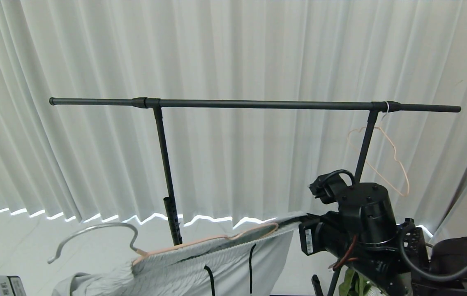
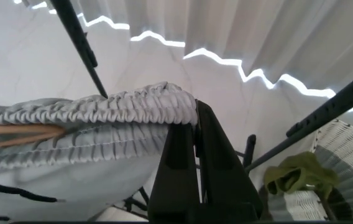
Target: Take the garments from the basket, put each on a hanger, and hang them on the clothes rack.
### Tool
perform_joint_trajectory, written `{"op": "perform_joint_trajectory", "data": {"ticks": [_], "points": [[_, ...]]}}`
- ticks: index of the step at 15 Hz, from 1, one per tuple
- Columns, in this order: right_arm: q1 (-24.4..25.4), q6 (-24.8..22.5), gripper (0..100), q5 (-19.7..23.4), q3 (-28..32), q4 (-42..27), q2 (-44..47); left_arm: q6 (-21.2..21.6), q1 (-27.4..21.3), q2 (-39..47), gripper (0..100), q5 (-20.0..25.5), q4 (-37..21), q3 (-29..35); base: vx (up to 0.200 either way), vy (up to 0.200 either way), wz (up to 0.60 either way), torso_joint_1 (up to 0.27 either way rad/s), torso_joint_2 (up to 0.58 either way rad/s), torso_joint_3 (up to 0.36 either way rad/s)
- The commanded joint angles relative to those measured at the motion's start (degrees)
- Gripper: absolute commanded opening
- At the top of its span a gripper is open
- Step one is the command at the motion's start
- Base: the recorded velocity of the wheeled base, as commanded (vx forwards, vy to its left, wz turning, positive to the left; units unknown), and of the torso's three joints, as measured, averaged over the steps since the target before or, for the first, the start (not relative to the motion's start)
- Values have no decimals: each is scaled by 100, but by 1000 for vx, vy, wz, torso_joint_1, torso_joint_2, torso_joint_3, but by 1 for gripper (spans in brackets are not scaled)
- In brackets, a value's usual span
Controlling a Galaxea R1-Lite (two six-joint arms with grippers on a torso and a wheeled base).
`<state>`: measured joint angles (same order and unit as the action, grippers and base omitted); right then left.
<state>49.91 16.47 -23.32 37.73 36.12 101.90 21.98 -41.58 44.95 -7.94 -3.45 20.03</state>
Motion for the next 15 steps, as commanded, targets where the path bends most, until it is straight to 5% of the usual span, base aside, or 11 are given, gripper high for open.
{"op": "perform_joint_trajectory", "data": {"ticks": [1,6,15], "points": [[-16,-30,0,38,-240,9,-311,-1,1,49,0,3,-15,-219,0,0,0,0,0,0],[212,-698,0,495,-275,-9,-654,17,1,489,0,-15,-24,-412,0,0,0,0,0,0],[2287,-988,0,557,138,-1591,-1252,-168,36,1007,0,-832,556,-315,0,0,0,0,0,0]]}}
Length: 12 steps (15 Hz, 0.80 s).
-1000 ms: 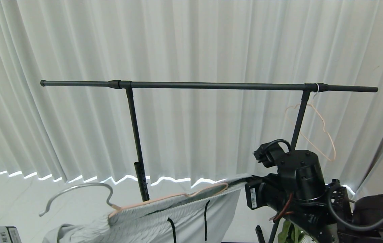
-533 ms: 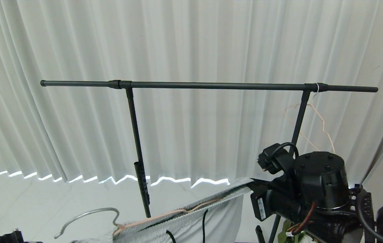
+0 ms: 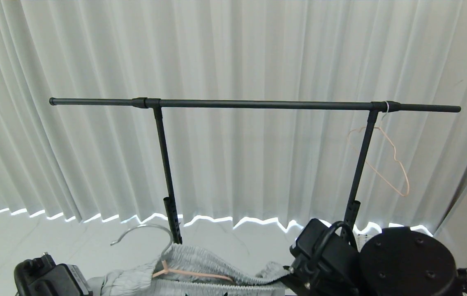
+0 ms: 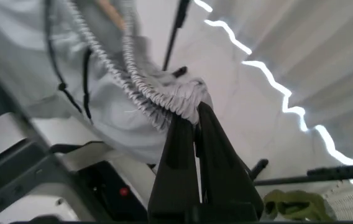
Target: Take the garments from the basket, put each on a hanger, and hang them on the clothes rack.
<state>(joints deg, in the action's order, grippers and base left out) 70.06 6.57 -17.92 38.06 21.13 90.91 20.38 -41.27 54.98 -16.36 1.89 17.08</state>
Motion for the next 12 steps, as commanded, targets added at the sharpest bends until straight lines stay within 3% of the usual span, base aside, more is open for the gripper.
{"op": "perform_joint_trajectory", "data": {"ticks": [1,4,5,9,12], "points": [[447,2,0,25,114,-100,-170,-26,-4,-22,0,-52,110,-12,0,0,0,0,0,0],[878,2,0,25,105,-126,-143,-26,-4,-145,0,-87,321,-20,0,0,0,0,0,0],[966,2,100,25,96,-144,-126,-26,-4,-225,0,-87,321,-20,0,0,0,0,0,0],[966,-15,100,34,79,-293,-152,27,-110,-866,0,-8,321,-240,0,0,0,0,0,0],[474,-402,100,333,158,-364,-134,54,-163,-1165,0,335,321,-337,0,0,0,0,0,0]]}}
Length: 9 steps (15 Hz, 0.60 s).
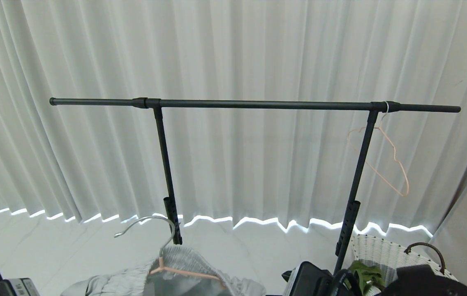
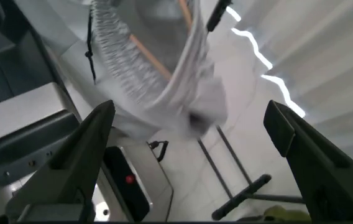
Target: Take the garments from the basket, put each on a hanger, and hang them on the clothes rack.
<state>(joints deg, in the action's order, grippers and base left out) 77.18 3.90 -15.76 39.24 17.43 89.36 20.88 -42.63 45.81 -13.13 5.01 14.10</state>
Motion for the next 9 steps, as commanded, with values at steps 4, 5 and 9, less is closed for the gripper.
{"op": "perform_joint_trajectory", "data": {"ticks": [4,5,9], "points": [[-581,-873,100,1154,444,6,302,-5,-96,-266,0,434,18,5,0,0,0,0,0,0],[-581,-926,100,1541,620,15,513,4,-158,-345,0,583,18,57,0,0,0,0,0,0],[-651,-944,100,1770,945,94,1189,4,-193,-494,0,715,18,119,0,0,0,0,0,0]]}}
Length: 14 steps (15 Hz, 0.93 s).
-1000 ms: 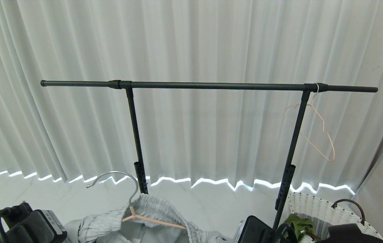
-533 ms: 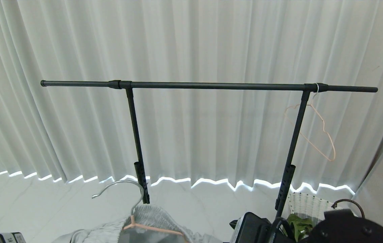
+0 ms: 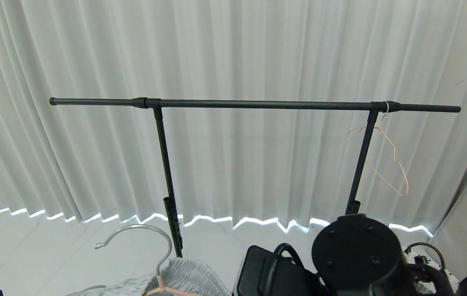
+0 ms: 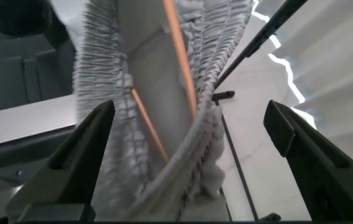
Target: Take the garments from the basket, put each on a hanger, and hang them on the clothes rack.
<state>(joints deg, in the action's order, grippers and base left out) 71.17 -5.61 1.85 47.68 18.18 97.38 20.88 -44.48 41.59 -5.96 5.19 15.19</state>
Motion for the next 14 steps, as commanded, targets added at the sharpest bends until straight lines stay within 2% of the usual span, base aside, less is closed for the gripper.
{"op": "perform_joint_trajectory", "data": {"ticks": [1,4,7,8,14], "points": [[-77,7,100,17,119,134,519,4,-8,-73,0,-2,-1,19,0,0,0,0,0,0],[-112,33,100,52,101,573,765,-5,-8,-64,0,7,-1,72,0,0,0,0,0,0],[-112,33,100,175,110,591,774,-5,-8,-55,0,34,-1,89,0,0,0,0,0,0],[-112,33,0,175,110,591,765,-5,-8,-55,0,34,-1,89,0,0,0,0,0,0],[-121,25,0,140,101,591,660,-5,-16,-46,0,42,-1,72,0,0,0,0,0,0]]}}
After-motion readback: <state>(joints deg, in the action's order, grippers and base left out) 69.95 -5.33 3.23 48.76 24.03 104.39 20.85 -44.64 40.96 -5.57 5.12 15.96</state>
